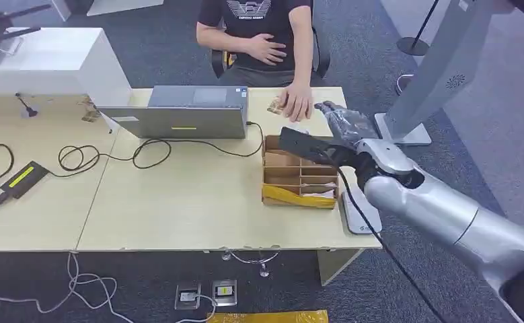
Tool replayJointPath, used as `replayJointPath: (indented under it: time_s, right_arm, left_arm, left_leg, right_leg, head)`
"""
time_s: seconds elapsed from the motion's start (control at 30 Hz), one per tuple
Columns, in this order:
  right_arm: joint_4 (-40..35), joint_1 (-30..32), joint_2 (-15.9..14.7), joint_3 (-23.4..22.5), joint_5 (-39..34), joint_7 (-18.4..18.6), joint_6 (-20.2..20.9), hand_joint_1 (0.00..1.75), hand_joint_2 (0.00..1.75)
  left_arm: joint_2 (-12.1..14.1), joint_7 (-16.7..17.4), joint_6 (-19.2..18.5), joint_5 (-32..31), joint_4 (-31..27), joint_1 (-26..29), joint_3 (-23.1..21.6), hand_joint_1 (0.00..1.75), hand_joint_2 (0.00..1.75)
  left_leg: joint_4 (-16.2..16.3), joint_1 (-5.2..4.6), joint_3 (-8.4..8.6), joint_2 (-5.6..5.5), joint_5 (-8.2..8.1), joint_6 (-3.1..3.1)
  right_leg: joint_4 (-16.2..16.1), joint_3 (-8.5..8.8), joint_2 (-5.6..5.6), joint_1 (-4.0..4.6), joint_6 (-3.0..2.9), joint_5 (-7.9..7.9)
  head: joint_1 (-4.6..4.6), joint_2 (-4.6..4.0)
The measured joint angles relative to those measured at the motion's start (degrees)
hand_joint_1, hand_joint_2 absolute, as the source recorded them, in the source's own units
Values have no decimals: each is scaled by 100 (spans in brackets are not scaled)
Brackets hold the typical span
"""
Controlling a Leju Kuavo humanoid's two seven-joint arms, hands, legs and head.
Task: Pass the card to the sensor for recognition and then transmit it.
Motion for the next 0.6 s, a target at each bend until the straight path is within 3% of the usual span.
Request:
replayJointPath:
  time_s: [0.17, 0.37, 0.5, 0.6]
  right_arm:
    - [-602, -39, -338, 113, -1088, 192, -570, 0, 0]
    - [-1062, -117, -590, 264, -1461, 238, -904, 0, 0]
    - [-1341, -162, -808, 398, -1509, 299, -1890, 0, 0]
    - [-1540, -169, -1007, 487, -1185, 319, -2352, 0, 0]
  left_arm:
    - [0, 0, -144, -218, 0, 9, 7, 0, 0]
    - [-2, 0, -173, -251, 0, 12, 7, 0, 0]
    - [-7, -31, 57, 28, 0, 13, 35, 0, 0]
    - [-22, -157, 306, 342, 0, 12, 148, 0, 0]
  left_leg:
    - [0, 0, -1, 2, -3, -3]
    - [0, 1, 0, 2, -2, -3]
    - [0, 1, 0, 1, -2, -3]
    - [0, 1, 1, 2, -3, -3]
  right_leg:
    - [0, -2, 2, 0, 0, 0]
    - [0, -2, 0, 1, 0, 0]
    - [0, -2, 0, 0, 0, 0]
    - [-1, -4, 1, 0, 0, 0]
  head:
    - [2, 0]
    - [2, 2]
    - [0, 0]
    - [0, 2]
